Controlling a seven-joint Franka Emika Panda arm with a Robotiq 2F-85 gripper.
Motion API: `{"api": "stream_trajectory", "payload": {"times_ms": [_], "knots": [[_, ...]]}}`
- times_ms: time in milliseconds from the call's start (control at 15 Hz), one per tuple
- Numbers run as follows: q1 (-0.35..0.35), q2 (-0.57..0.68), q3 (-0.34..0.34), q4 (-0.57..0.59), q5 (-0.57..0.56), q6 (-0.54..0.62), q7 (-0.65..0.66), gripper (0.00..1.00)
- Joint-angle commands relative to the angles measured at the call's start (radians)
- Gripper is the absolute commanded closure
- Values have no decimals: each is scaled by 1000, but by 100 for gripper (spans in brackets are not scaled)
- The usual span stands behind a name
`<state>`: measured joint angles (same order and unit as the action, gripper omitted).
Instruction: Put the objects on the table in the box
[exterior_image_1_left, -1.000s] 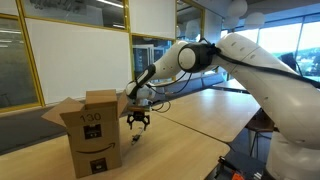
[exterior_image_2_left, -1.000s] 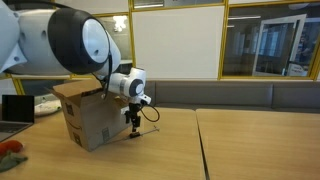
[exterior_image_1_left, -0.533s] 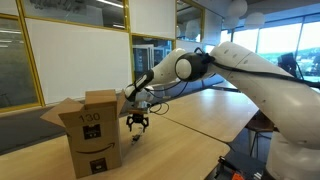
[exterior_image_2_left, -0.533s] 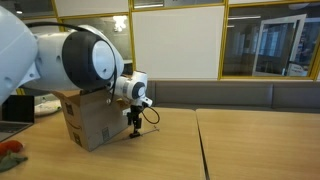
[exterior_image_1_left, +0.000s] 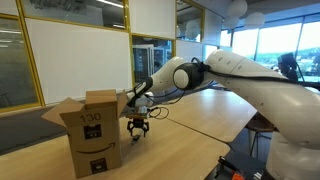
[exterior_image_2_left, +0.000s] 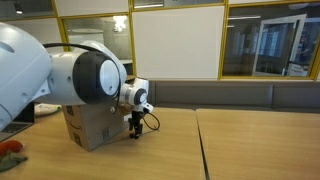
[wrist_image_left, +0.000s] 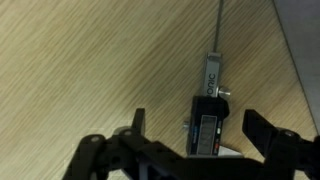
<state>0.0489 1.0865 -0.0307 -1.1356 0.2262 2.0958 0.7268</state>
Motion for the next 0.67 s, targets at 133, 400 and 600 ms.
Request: {"api": "stream_trajectory", "payload": {"times_ms": [133,400,600], "knots": [[3,66,-14,114,-11,-33,37,0],[7,80,-25,132,-25,-30,50,0],[8,88,-30,142,-31,-31,57,0]]}}
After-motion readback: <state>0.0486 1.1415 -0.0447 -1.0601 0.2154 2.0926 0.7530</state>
